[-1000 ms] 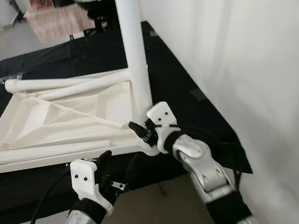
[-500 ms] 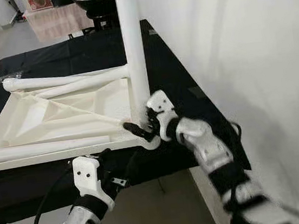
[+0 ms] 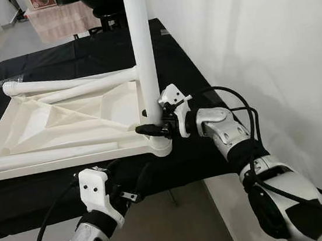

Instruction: Building children table

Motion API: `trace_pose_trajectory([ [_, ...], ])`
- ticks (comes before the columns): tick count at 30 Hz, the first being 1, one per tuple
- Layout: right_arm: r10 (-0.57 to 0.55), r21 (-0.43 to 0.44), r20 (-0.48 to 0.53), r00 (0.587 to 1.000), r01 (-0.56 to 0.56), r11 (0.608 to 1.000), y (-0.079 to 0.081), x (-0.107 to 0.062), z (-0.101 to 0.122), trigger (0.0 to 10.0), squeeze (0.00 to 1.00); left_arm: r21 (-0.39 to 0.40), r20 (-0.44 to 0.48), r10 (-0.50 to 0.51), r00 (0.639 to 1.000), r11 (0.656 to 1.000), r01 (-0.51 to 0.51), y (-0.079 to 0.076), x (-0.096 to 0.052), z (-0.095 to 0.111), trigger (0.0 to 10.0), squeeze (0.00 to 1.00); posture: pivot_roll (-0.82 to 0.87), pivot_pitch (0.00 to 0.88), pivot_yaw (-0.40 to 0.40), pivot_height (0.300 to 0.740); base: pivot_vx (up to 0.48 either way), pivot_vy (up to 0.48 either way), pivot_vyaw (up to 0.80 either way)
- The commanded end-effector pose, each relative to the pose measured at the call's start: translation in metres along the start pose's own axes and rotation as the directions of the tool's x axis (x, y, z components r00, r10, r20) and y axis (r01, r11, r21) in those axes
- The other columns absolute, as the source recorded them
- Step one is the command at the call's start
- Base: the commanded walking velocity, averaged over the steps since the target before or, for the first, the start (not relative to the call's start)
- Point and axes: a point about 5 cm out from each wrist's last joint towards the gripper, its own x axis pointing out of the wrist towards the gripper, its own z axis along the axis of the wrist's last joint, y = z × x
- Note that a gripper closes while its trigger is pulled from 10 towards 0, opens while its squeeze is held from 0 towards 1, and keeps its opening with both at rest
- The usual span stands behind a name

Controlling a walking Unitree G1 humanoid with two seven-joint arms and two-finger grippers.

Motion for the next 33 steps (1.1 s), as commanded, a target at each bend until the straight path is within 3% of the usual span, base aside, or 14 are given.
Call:
trace_pose_trajectory([
  [1, 0.013, 0.008, 0.011, 1.000, -0.014, 1.000, 0.001, 0.004, 0.003, 0.0, 0.00, -0.015, -0.016, -0.001, 1.000, 1.000, 0.001, -0.002, -0.003, -0.001, 10.0, 0.00, 0.02, 0.139, 0.028, 0.740, 0.000, 0.000, 0.00],
  [8, -0.200, -0.154, -0.169, 0.965, 0.175, 0.972, -0.011, -0.011, -0.016, 0.0, 0.00, -0.012, -0.017, -0.001, 1.000, 1.000, 0.000, 0.001, -0.004, 0.001, 10.0, 0.00, 0.04, 0.158, 0.026, 0.740, 0.000, 0.000, 0.00],
  [9, -0.454, -0.045, -0.085, 0.887, 0.452, 0.891, -0.008, -0.010, -0.017, 0.0, 0.00, -0.004, -0.017, 0.004, 1.000, 1.000, -0.004, 0.002, -0.005, 0.001, 10.0, 0.00, 0.03, 0.168, 0.026, 0.740, 0.000, 0.000, 0.00],
  [10, -0.454, -0.045, -0.085, 0.887, 0.452, 0.891, -0.008, -0.010, -0.017, 0.0, 0.00, -0.004, -0.017, 0.004, 1.000, 1.000, -0.004, 0.002, -0.005, 0.001, 10.0, 0.00, 0.03, 0.168, 0.026, 0.740, 0.000, 0.000, 0.00],
  [11, -0.466, 0.063, -0.106, 0.878, 0.474, 0.878, 0.035, -0.006, -0.034, 0.0, 0.00, 0.001, -0.016, 0.008, 1.000, 1.000, -0.008, 0.004, -0.006, 0.003, 10.0, 0.00, 0.01, 0.183, 0.040, 0.740, 0.000, 0.000, 0.00],
  [13, -0.506, 0.215, -0.127, 0.853, 0.521, 0.826, 0.071, -0.009, -0.045, 0.0, 0.00, 0.004, -0.015, 0.012, 1.000, 1.000, -0.012, 0.006, -0.006, 0.004, 10.0, 0.00, 0.00, 0.195, 0.057, 0.740, 0.000, 0.000, 0.00],
  [16, -0.493, 0.246, -0.143, 0.858, 0.513, 0.822, 0.093, -0.011, -0.049, 0.0, 0.00, 0.005, -0.015, 0.013, 1.000, 1.000, -0.013, 0.007, -0.007, 0.004, 10.0, 0.00, 0.00, 0.189, 0.059, 0.740, 0.000, 0.000, 0.00],
  [19, -0.464, 0.169, -0.107, 0.879, 0.476, 0.863, 0.079, -0.002, -0.047, 0.0, 0.00, -0.001, -0.022, -0.001, 1.000, 1.000, 0.001, 0.007, -0.004, 0.003, 10.0, 0.00, 0.01, 0.166, 0.044, 0.740, 0.000, 0.000, 0.00],
  [20, -0.453, 0.145, -0.101, 0.886, 0.463, 0.874, 0.068, 0.006, -0.045, 7.4, 0.00, 0.001, -0.025, -0.008, 1.000, 1.000, 0.008, 0.006, -0.003, 0.002, 10.0, 0.00, 0.01, 0.160, 0.042, 0.740, 0.000, 0.000, 0.00],
  [23, -0.450, 0.144, -0.107, 0.886, 0.462, 0.875, 0.069, 0.008, -0.046, 7.4, 0.00, 0.004, -0.024, -0.006, 1.000, 1.000, 0.006, 0.006, -0.003, 0.002, 10.0, 0.00, 0.01, 0.160, 0.042, 0.740, 0.000, 0.000, 0.00],
  [24, -0.435, 0.151, -0.081, 0.897, 0.442, 0.884, 0.069, 0.011, -0.042, 10.0, 0.00, 0.008, -0.020, 0.006, 1.000, 1.000, -0.006, 0.007, -0.003, 0.003, 10.0, 0.00, 0.01, 0.159, 0.043, 0.740, 0.000, 0.000, 0.00],
  [25, -0.412, 0.157, -0.046, 0.910, 0.414, 0.897, 0.069, 0.013, -0.037, 10.0, 0.81, 0.011, -0.017, 0.017, 1.000, 1.000, -0.017, 0.008, -0.004, 0.003, 10.0, 0.00, 0.02, 0.156, 0.043, 0.740, 0.000, 0.000, 0.00],
  [27, -0.367, 0.141, -0.011, 0.930, 0.365, 0.920, 0.067, 0.014, -0.031, 10.0, 1.00, 0.016, -0.015, 0.024, 1.000, 1.000, -0.023, 0.008, -0.004, 0.003, 10.0, 0.00, 0.02, 0.154, 0.042, 0.740, 0.000, 0.000, 0.00],
  [33, -0.220, 0.057, 0.053, 0.974, 0.217, 0.974, 0.058, 0.005, -0.007, 10.0, 1.00, 0.012, -0.017, 0.023, 1.000, 1.000, -0.023, 0.009, -0.004, 0.003, 10.0, 0.00, 0.01, 0.153, 0.042, 0.740, 0.000, 0.000, 0.00],
])
